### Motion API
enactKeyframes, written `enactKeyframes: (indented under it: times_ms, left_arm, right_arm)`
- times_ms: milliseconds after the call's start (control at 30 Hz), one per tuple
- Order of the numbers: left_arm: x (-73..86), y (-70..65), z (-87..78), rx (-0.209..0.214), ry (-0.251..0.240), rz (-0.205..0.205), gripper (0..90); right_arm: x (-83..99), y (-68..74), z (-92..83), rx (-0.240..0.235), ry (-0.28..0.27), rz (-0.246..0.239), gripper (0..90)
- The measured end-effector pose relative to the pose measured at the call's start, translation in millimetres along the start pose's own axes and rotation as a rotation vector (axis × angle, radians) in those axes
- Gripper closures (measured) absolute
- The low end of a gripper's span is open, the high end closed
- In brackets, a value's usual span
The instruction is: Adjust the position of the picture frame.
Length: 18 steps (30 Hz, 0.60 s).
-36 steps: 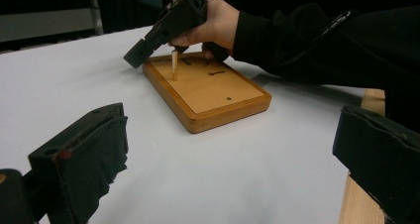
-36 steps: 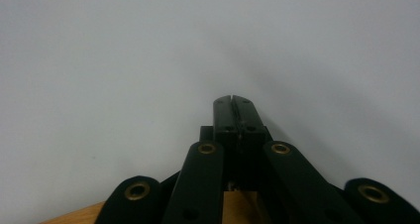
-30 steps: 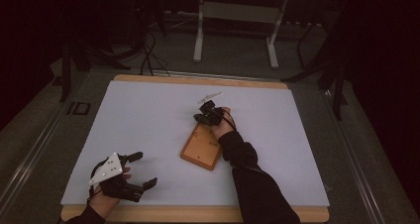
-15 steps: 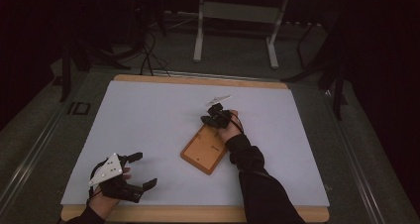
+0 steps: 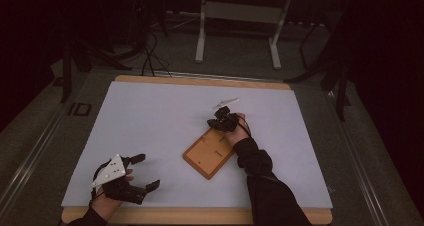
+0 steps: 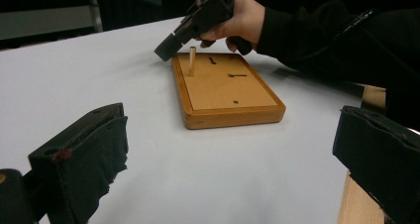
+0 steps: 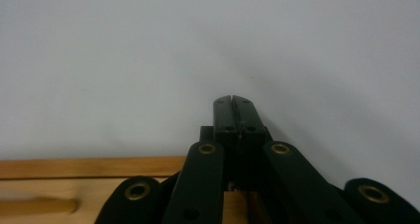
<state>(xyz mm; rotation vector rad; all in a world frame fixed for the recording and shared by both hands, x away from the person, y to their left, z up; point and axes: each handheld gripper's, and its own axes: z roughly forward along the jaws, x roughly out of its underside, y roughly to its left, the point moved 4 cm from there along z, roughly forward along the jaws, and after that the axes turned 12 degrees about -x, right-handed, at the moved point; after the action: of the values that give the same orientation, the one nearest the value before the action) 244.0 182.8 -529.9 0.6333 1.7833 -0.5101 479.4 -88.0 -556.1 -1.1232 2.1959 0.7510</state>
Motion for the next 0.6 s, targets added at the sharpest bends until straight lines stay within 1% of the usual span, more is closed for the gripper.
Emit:
enactKeyframes:
  times_ms: [67,167,300,400,600]
  left_arm:
    - [-0.1,0.5,-0.7,-0.001,-0.004,-0.001,0.9]
    - [0.1,1.7,-1.4,-0.004,-0.005,-0.005,0.9]
    - [-0.3,0.7,-1.4,-0.001,-0.005,0.001,0.9]
    - [-0.5,0.1,-1.2,0.0,-0.005,0.001,0.9]
    - [-0.2,-0.2,0.0,0.0,-0.001,0.0,0.9]
  right_arm:
    - [-0.7,-1.9,4.0,-0.008,0.006,0.008,90.0]
    - [-0.3,0.1,3.5,-0.009,0.013,-0.003,90.0]
    - [1.7,1.7,-0.2,0.014,0.046,-0.014,90.0]
    - [6.7,1.7,-4.7,0.007,0.036,-0.006,90.0]
    - [21.2,2.5,-18.7,0.008,0.024,0.001,90.0]
